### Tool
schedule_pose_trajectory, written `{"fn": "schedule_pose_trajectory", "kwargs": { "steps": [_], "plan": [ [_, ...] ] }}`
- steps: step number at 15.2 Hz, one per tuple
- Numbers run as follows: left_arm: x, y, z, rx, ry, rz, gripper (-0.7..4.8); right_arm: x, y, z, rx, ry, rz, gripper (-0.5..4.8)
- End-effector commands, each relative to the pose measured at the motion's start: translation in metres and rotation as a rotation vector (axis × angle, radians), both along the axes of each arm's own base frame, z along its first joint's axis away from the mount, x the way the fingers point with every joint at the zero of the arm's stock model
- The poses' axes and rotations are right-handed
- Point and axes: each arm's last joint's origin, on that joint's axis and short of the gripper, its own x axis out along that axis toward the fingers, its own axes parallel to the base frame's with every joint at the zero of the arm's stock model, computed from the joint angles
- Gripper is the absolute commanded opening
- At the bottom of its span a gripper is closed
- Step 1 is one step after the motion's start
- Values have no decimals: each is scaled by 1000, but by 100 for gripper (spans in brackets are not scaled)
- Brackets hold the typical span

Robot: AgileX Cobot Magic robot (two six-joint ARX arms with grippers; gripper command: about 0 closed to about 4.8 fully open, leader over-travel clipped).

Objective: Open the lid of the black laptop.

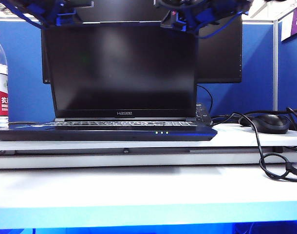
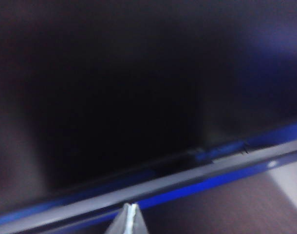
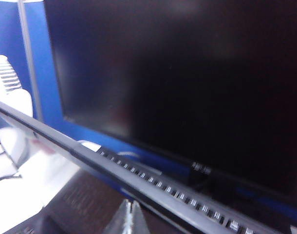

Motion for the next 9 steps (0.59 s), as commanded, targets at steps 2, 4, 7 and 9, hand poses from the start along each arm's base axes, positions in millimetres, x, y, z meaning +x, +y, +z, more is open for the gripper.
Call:
{"fn": "schedule_pose_trajectory", "kwargs": {
  "steps": [2, 4, 7, 9],
  "plan": [
    [23, 22, 11, -72, -3, -19, -5, 18, 2, 15, 27, -76, -32, -4],
    [35, 33, 10, -100, 6, -33, -5, 32, -1, 15, 28, -82, -50, -4],
    [46, 34, 1, -104, 20, -47, -5, 54, -6, 12, 29, -82, -82, -4],
    [51, 33, -4, -110, 21, -58, -5, 65, -10, 10, 24, -69, -98, -4]
  ]
}}
